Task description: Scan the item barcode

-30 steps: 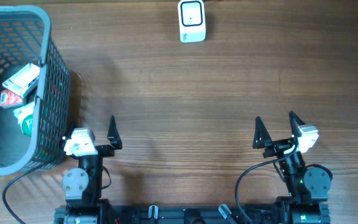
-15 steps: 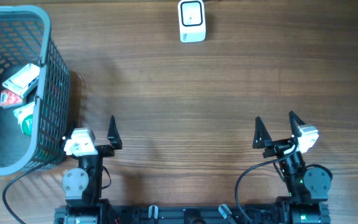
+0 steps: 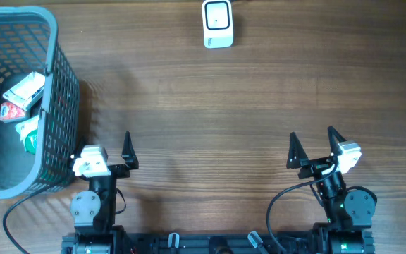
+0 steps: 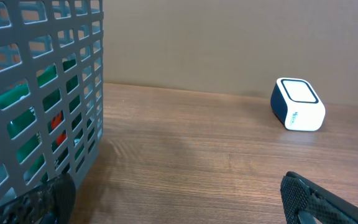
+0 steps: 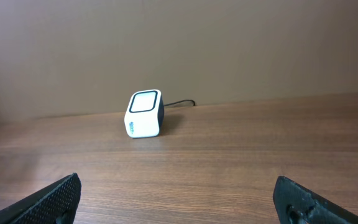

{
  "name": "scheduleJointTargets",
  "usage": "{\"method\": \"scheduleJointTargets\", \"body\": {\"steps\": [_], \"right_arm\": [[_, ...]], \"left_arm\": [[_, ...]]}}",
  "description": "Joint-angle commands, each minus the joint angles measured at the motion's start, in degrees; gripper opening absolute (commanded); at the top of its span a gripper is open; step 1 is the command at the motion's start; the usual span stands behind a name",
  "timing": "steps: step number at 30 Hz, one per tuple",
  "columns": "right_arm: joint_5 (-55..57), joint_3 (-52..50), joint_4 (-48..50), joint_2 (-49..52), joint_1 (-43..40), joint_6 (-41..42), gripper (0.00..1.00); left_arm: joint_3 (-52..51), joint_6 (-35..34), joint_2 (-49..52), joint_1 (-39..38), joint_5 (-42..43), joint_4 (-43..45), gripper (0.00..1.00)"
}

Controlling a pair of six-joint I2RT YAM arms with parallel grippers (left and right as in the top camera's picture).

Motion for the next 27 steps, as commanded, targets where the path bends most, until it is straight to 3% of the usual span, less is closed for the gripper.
{"method": "scheduleJointTargets", "body": {"steps": [1,27], "right_arm": [[0.79,-0.04,0.22,0.13,0.28,0.39,1.00],[0.79,-0.04,0.22,0.13,0.28,0.37,1.00]], "left_arm": [[-0.26,0.90,-0.35,0.42,0.26,0.00,1.00],[-0.26,0.61,-0.33,0.42,1.81,-0.11,1.00]]}}
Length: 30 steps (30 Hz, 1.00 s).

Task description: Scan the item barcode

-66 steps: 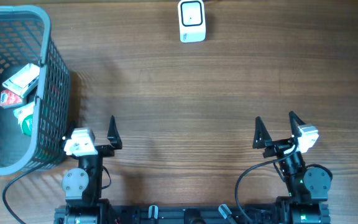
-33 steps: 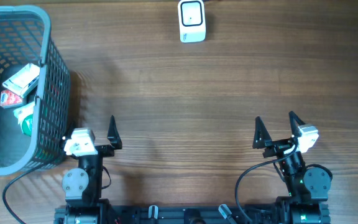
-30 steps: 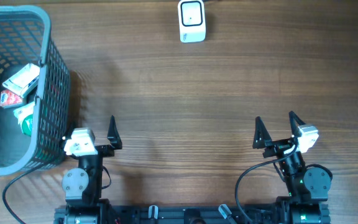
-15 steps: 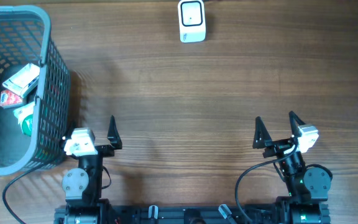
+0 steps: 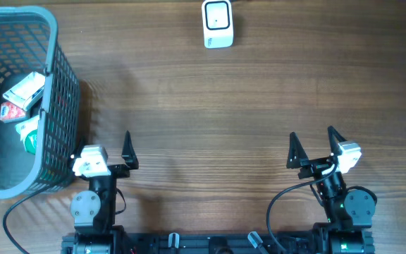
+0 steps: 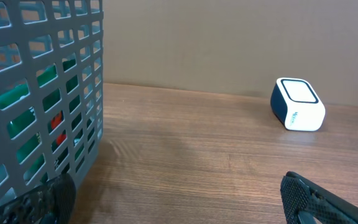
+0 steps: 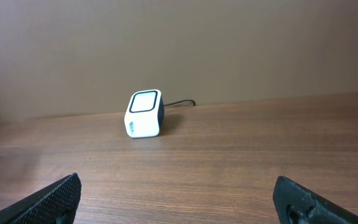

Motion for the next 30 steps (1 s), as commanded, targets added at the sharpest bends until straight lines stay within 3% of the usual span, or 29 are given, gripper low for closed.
{"method": "scheduleJointTargets", "body": {"steps": [1,2,4,9,12,18,21,24,28,30], "right_arm": [[0.79,-0.04,0.22,0.13,0.28,0.42,1.00],[0.79,-0.04,0.22,0.13,0.28,0.42,1.00],[0.79,-0.04,0.22,0.13,0.28,0.37,1.00],[0.79,-0.04,0.22,0.17,0.28,0.39,1.00],[0.79,-0.04,0.22,0.17,0.28,0.39,1.00],[0.79,-0.04,0.22,0.17,0.28,0.39,1.00],[0.79,-0.04,0.22,0.17,0.28,0.42,1.00],[0.79,-0.04,0.22,0.17,0.28,0.39,1.00],[0.79,-0.04,0.22,0.17,0.28,0.39,1.00],[0.79,-0.04,0.22,0.17,0.28,0.39,1.00]], "left_arm": [[-0.26,0.17,-0.31,0.42,2.82,-0.20,1.00],[-0.26,-4.74,-0.31,0.42,3.34,-0.22,1.00],[-0.22,-8.35,-0.31,0.42,5.53,-0.20,1.00],[2.91,-8.79,0.59,0.42,19.06,-3.30,1.00],[10.62,-8.70,4.00,0.42,19.58,-12.09,1.00],[30.56,-8.37,21.05,0.42,20.68,-15.21,1.00],[48.61,-8.33,33.73,0.42,25.55,-25.07,1.00],[63.36,-8.35,43.98,0.42,36.57,-34.32,1.00],[65.02,-8.46,49.20,0.50,37.88,-36.11,1.00],[65.09,-13.86,50.36,0.70,33.75,-35.19,1.00]]}}
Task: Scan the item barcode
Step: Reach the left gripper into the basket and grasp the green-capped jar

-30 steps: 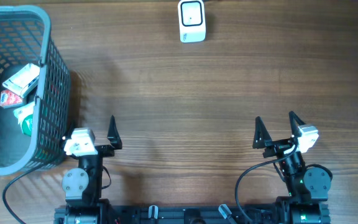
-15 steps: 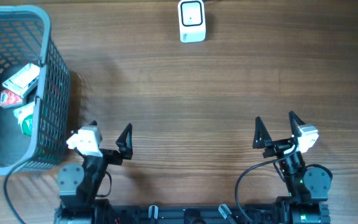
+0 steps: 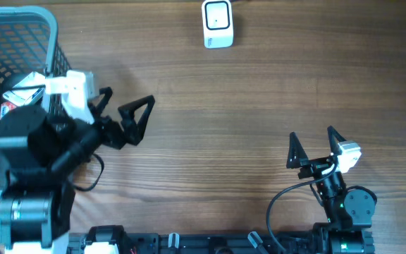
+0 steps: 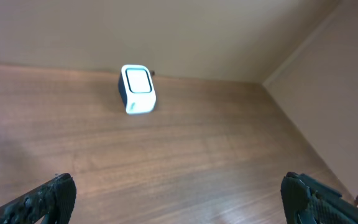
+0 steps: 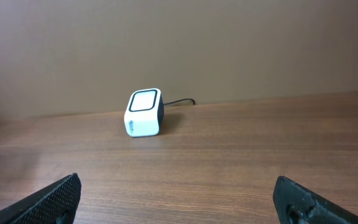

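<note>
The white barcode scanner [image 3: 218, 23] stands at the far edge of the table; the left wrist view shows this scanner [image 4: 137, 89] ahead and to the left, and in the right wrist view the scanner [image 5: 144, 112] is straight ahead. Packaged items [image 3: 21, 89] lie in the grey basket [image 3: 52, 44], partly hidden under my left arm. My left gripper [image 3: 123, 115] is raised, open and empty, just right of the basket; the left gripper [image 4: 179, 202] looks down on bare wood. My right gripper [image 3: 311, 147] rests open and empty at the front right, and the right gripper [image 5: 179, 200] faces the scanner.
A black cable runs from the back of the scanner [image 5: 178, 102]. The basket fills the far left corner of the wooden table [image 3: 259, 99]. A wall borders the table behind the scanner.
My left arm has risen from its rest at the front left and now hangs beside the basket's right wall, gripper still open. The right arm has not moved.
At both earlier moments the two arms rested at the front edge with open, empty grippers and the items lay in the basket. Now the left arm is up by the basket; the right one is unchanged.
</note>
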{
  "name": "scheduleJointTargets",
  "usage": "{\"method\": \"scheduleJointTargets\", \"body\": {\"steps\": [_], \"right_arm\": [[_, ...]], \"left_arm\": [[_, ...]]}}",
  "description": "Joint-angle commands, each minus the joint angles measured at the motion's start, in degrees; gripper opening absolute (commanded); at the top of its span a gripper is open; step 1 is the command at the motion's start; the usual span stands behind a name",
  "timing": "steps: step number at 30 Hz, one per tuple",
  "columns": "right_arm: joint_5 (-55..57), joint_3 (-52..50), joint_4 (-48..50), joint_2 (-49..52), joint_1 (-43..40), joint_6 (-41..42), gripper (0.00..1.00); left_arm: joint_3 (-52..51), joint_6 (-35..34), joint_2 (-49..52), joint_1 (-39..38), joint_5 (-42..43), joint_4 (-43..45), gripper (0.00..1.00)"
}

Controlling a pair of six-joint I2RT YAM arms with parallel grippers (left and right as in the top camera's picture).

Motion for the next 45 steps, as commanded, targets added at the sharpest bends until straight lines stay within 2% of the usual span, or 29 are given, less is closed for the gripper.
{"method": "scheduleJointTargets", "body": {"steps": [1,3,7,10,12,15,19,21,27,33,39,45], "right_arm": [[0.76,-0.04,0.24,-0.09,0.28,0.39,1.00],[0.76,-0.04,0.24,-0.09,0.28,0.39,1.00],[0.76,-0.04,0.26,-0.09,0.28,0.42,1.00],[0.76,-0.04,0.24,-0.09,0.28,0.39,1.00],[0.76,-0.04,0.24,-0.09,0.28,0.39,1.00],[0.79,-0.04,0.24,-0.09,0.28,0.42,1.00],[0.76,-0.04,0.24,-0.09,0.28,0.42,1.00],[0.76,-0.04,0.24,-0.09,0.28,0.39,1.00],[0.76,-0.04,0.24,-0.02,0.28,0.42,1.00],[0.76,-0.04,0.24,0.02,0.28,0.39,1.00],[0.76,-0.04,0.26,0.02,0.28,0.39,1.00],[0.76,-0.04,0.24,0.02,0.28,0.39,1.00]], "left_arm": [[1.01,-10.56,2.93,1.20,-5.70,1.73,1.00],[4.00,-19.98,5.09,4.46,-14.29,1.70,1.00],[13.35,-21.40,10.71,12.85,-14.86,0.37,1.00],[23.69,-22.34,18.69,22.43,-14.88,-6.23,1.00],[28.09,-26.18,24.02,29.11,-15.76,-11.39,1.00],[28.50,-33.20,30.47,38.69,-15.72,-15.85,1.00],[28.48,-33.24,38.34,44.26,-19.12,-22.01,1.00],[28.48,-33.27,42.07,44.41,-22.86,-25.57,1.00],[28.30,-33.11,52.17,44.39,-25.40,-32.50,1.00],[27.82,-33.11,58.25,41.70,-25.88,-32.81,1.00],[27.78,-33.35,61.18,36.85,-32.79,-32.79,1.00],[25.68,-33.35,64.26,36.30,-32.85,-32.63,1.00]]}}
